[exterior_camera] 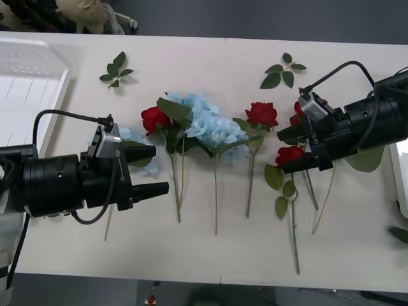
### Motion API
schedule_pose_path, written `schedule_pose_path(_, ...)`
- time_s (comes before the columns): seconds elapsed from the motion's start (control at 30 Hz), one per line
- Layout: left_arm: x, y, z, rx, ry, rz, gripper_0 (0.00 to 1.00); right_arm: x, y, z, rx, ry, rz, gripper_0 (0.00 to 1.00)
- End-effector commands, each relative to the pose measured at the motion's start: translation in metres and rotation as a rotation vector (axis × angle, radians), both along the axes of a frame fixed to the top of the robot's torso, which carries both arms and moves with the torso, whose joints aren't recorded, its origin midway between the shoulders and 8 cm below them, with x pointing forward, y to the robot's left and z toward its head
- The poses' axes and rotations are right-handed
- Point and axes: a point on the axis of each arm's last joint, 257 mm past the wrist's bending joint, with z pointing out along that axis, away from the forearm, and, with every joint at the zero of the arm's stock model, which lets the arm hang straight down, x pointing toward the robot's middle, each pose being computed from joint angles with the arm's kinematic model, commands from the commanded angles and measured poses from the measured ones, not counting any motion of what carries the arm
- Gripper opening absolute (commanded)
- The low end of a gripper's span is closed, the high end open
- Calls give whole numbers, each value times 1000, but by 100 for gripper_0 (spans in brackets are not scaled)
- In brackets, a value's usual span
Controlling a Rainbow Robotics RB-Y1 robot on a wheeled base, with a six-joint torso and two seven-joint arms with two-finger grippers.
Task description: Put the red flowers into the right box and the blue flowers into the left box
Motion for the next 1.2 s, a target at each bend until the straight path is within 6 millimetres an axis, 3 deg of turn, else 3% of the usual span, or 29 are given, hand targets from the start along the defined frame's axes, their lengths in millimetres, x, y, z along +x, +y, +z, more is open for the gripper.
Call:
schedule_pose_path(0.03, 4, 4, 12, 27, -80, 0, 87, 6, 0, 14, -11, -40, 11, 100)
schedule_pose_path(1.2, 4, 4, 12, 27, -80, 0, 87, 6, 0, 14, -11, -40, 11, 100)
